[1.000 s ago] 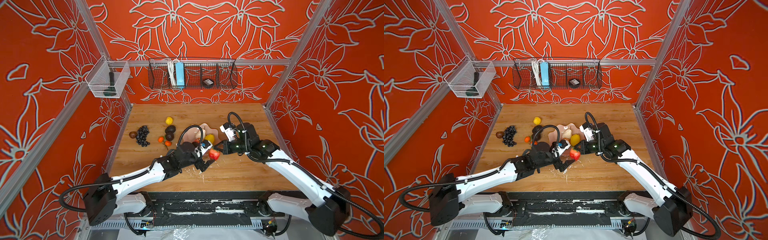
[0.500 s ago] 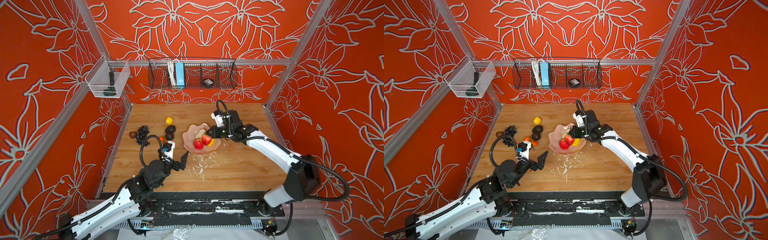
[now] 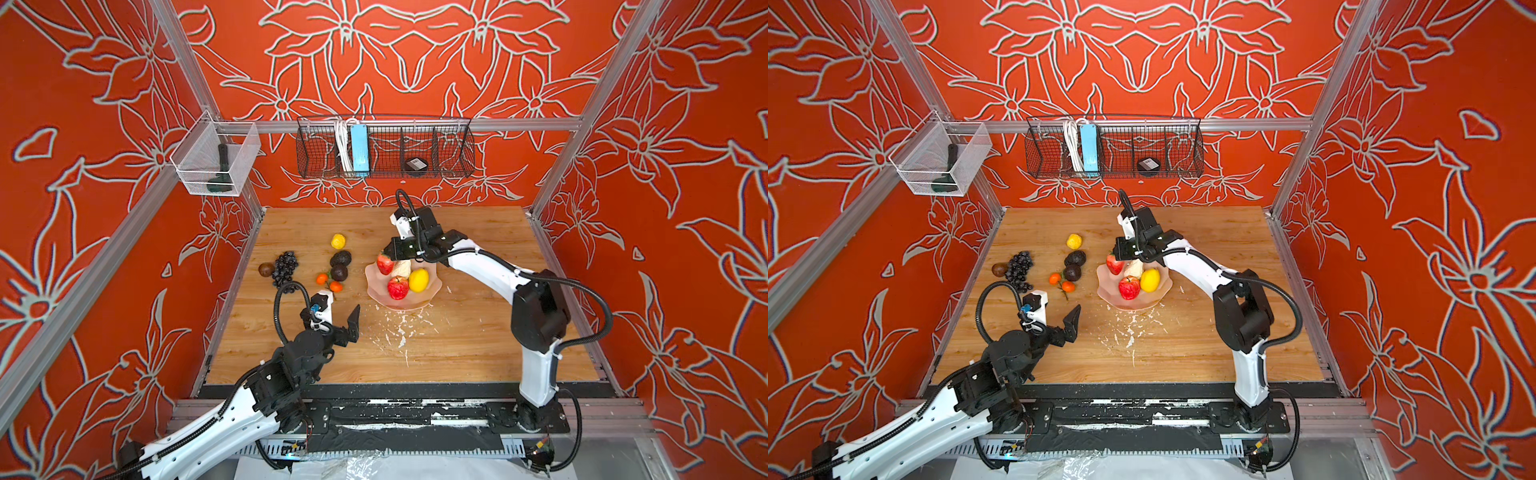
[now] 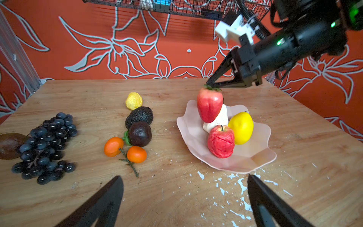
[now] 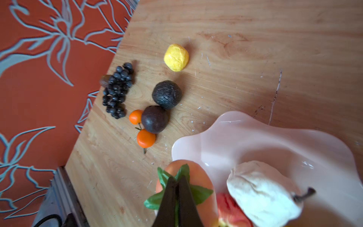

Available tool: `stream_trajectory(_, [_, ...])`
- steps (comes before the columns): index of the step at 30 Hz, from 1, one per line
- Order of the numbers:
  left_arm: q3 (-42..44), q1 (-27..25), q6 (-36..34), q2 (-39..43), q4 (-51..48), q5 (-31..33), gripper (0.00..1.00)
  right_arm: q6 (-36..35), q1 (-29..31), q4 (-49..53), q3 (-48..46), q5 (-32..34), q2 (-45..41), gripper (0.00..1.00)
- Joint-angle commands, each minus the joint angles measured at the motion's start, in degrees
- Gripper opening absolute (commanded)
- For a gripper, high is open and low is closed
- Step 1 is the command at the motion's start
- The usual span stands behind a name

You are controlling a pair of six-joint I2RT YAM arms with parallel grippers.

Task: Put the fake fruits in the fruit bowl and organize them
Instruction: 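Lower the strawberry into the bowl beside the lemon with right gripper, then open right gripper and withdraw while left gripper moves toward the dark mangosteen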

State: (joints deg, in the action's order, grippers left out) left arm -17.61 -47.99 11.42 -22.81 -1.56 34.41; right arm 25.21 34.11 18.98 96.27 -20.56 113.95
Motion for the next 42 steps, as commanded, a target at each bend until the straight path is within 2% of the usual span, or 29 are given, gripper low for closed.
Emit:
stream_trajectory(1, [1.28, 0.35, 1.40, 2.34, -1.14, 2.33, 0.98, -1.17, -0.01, 2.48, 4.17, 1.50, 3.36, 0.00])
stream_trajectory(19, [1.43, 0.42, 1.66, 2.49, -1.31, 2.74, 0.98, -3.10, 0.09, 6.27, 11.11, 6.00, 12.01, 0.00])
stream_trajectory(23, [1.71, 0.43, 2.83, 4.21, -3.10, 6.51, 0.98, -3.59, 0.08, 8.22, 12.21, 8.01, 12.61, 0.00])
stream_trajectory(26, [3.03, 0.43, 2.36, 6.96, -2.79, 6.72, 0.98, -3.68, 0.08, 8.33, 11.93, 8.67, 12.44, 0.00])
stream_trajectory(34, [3.19, 0.53, 2.51, 7.39, -3.56, 6.64, 0.98, -3.68, 0.08, 8.26, 12.12, 8.52, 12.27, 0.26])
stream_trajectory(42, [2.56, 0.70, 3.14, 4.53, -2.44, 5.76, 0.98, -4.03, 0.08, 9.14, 12.36, 8.26, 10.73, 0.39])
